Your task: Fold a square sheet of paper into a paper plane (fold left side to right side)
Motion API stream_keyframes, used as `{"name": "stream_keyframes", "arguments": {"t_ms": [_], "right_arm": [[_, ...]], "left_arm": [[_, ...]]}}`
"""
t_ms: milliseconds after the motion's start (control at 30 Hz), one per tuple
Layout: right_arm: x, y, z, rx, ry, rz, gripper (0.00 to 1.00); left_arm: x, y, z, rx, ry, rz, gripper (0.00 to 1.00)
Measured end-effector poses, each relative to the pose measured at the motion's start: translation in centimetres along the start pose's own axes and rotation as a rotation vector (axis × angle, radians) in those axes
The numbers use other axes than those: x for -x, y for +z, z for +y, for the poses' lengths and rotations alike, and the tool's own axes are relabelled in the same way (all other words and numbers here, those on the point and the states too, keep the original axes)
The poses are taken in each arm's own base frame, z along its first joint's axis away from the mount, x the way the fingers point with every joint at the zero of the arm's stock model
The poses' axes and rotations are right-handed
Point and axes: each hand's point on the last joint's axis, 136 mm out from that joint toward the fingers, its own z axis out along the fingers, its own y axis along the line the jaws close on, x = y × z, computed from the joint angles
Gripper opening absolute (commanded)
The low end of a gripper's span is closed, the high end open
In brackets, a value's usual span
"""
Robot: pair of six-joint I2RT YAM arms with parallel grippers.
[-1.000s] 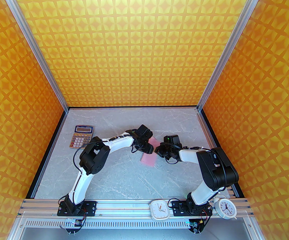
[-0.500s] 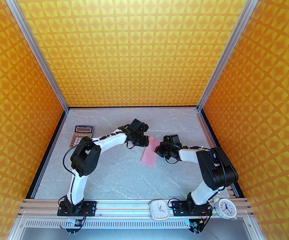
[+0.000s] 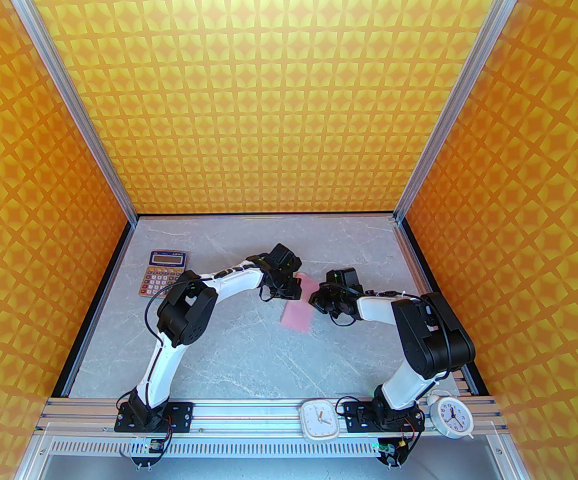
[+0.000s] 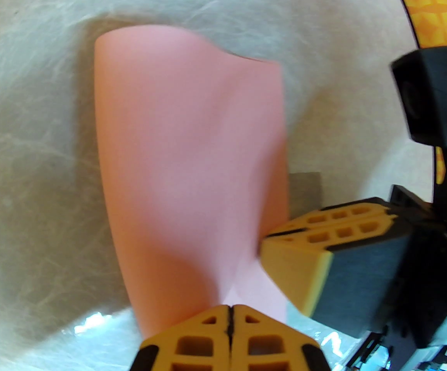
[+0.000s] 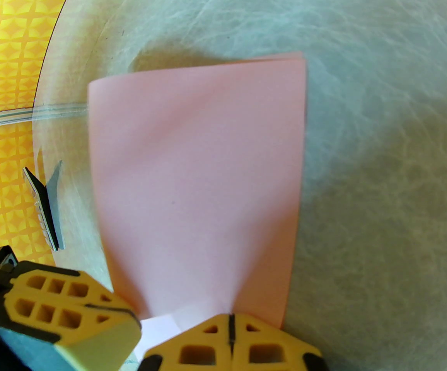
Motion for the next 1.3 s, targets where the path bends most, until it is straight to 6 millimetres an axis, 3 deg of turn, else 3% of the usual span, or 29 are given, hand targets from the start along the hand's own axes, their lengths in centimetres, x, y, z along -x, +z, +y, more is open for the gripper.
{"name": "stream_keyframes", "arguments": {"t_ms": [500,967,1100,1300], "right_arm": [[0.1,0.1,0.0,0.001,-0.007,0.0,0.0],[0.1,0.1,0.0,0.0,-0.011,0.0,0.0],[0.1,0.1,0.0,0.0,-0.015,0.0,0.0],[0.1,0.1,0.1,-0.001,-0.015,0.001,0.0]], "left_arm": [[-1.0,0.7,2.4,0.061,-0.002,0.026,0.03],[-0.8,0.5,2.5,0.049,-0.005,0.011,0.08],[0.3,-0.2,2.3,0.024,-0.025,-0.007,0.09],[3.8,-1.9,0.3,-0.037,-0.003,-0.082,0.1]]}}
